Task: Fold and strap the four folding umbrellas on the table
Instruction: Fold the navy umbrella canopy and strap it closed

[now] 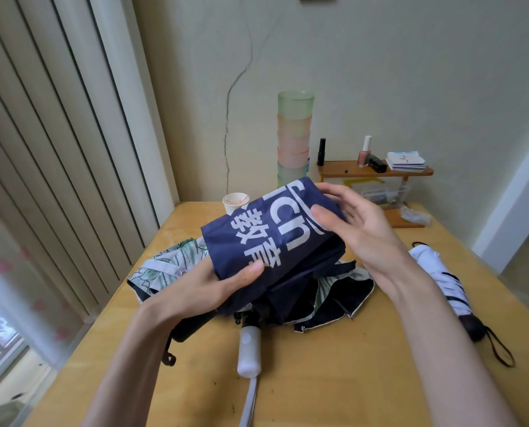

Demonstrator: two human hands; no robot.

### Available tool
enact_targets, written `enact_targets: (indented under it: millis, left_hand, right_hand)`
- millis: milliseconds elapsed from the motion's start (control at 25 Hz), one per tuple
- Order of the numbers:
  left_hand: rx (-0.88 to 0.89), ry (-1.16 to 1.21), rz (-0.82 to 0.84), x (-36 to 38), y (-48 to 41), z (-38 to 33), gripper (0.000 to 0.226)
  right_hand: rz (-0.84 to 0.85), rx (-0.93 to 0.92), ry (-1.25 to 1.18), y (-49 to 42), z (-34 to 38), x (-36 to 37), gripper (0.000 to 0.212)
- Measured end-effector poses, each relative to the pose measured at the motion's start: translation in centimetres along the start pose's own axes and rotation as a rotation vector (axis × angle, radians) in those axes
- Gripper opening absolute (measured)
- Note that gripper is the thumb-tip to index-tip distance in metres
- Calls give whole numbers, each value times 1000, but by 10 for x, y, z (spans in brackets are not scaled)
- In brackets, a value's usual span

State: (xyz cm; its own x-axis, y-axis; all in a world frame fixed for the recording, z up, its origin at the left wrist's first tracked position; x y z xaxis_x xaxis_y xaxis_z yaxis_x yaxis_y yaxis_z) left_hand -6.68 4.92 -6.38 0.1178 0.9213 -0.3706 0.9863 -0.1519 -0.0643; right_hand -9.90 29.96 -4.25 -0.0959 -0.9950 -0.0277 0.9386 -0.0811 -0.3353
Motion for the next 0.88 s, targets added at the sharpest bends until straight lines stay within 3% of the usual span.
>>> enact_targets:
  millis: [200, 360, 440, 600, 640, 720, 800, 840, 880]
  left_hand:
    - [-148, 68, -50, 5, -4, 3, 14]
    - [-181, 39, 4, 12, -10, 9, 22]
    - [-185, 43, 4, 14, -9, 8, 28]
    - [-70, -22, -62, 13, -14, 9, 23]
    - [-44, -59, -34, 11, -17, 10, 41]
    - [58, -104, -87, 4, -22, 12, 80]
    - [352, -128, -367, -4, -20, -4, 76]
    - [519, -137, -424, 0, -15, -15, 66]
    - [643, -169, -364, 10, -9, -26, 62]
  right_hand:
    - [-125, 15, 69, -3, -5, 9, 31]
    - [-112, 7, 141, -8, -11, -5, 24]
    - [-128, -24, 153, -7, -12, -6, 9]
    - [-210, -125, 70, -2, -1, -3, 25]
    - [-238, -146, 51, -2, 2, -4, 27]
    - [-272, -186, 53, -3, 6, -9, 30]
    - [-276, -232, 108, -4, 8, -9, 33]
    - [-279, -241, 132, -4, 8, -7, 33]
    - [-288, -245, 145, -4, 9, -4, 33]
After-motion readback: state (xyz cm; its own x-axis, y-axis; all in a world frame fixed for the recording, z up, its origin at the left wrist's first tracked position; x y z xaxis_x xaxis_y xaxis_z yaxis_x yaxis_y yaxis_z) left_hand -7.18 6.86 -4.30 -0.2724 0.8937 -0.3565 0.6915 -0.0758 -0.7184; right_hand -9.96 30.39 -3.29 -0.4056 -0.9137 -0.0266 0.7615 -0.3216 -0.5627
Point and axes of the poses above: each hand's wrist, its own y-axis away from the middle knuckle, its own x-axis out of the palm, z = x × y, the point moved 2 cm from there along -y, towards the middle knuckle, and after that the axes turned 10 degrees about -z, right-handed, at the moved point
